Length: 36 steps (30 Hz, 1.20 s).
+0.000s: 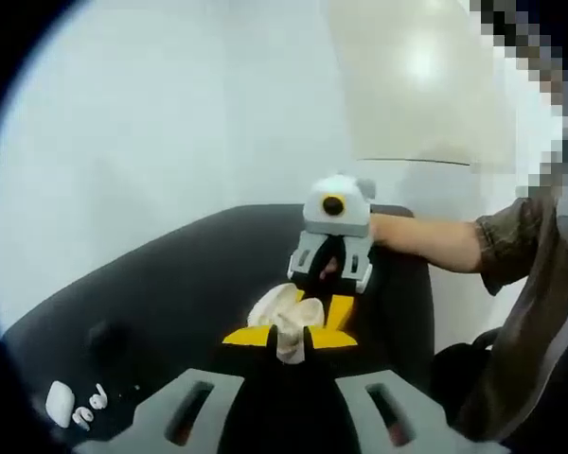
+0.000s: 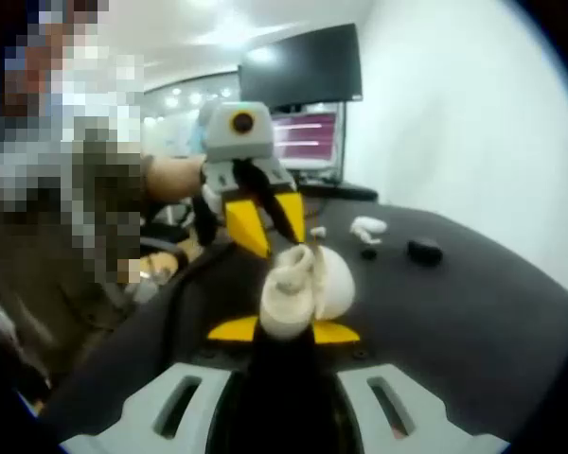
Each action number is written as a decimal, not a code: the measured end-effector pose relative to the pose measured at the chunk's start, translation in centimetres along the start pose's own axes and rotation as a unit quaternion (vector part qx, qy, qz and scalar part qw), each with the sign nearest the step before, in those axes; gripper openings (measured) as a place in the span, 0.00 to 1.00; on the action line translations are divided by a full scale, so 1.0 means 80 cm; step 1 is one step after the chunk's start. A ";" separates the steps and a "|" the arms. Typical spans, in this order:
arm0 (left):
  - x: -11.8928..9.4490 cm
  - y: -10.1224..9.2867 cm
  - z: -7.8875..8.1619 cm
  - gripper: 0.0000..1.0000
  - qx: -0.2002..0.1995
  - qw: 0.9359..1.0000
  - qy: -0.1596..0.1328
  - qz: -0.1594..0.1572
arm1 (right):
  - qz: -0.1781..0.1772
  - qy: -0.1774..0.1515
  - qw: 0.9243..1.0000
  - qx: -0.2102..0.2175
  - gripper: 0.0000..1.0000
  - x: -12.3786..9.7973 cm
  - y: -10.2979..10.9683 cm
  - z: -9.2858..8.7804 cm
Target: Pick up three earphones and place each one into its charging case using tactile feedback, ensure that each earphone is properly inserted and securely positioned inside the case.
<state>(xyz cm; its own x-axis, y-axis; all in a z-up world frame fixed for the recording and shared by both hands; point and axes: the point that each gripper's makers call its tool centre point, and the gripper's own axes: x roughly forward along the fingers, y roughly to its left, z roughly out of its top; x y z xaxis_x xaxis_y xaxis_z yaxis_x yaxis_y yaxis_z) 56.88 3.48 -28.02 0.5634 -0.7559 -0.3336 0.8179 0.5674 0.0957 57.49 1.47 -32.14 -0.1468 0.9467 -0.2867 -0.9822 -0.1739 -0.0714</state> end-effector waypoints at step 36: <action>0.014 0.017 -0.008 0.11 -0.268 0.963 0.015 -0.010 | 0.000 -0.001 1.000 -0.010 0.20 -0.001 0.003 0.001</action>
<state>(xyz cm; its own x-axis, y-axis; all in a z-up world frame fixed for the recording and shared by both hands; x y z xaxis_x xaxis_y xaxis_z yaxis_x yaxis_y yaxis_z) 58.55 3.62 -28.84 0.5373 -0.7636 -0.3580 0.6469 0.6455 -0.4060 57.28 1.41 -32.07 -0.1468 0.9473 -0.2848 -0.9796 -0.1792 -0.0912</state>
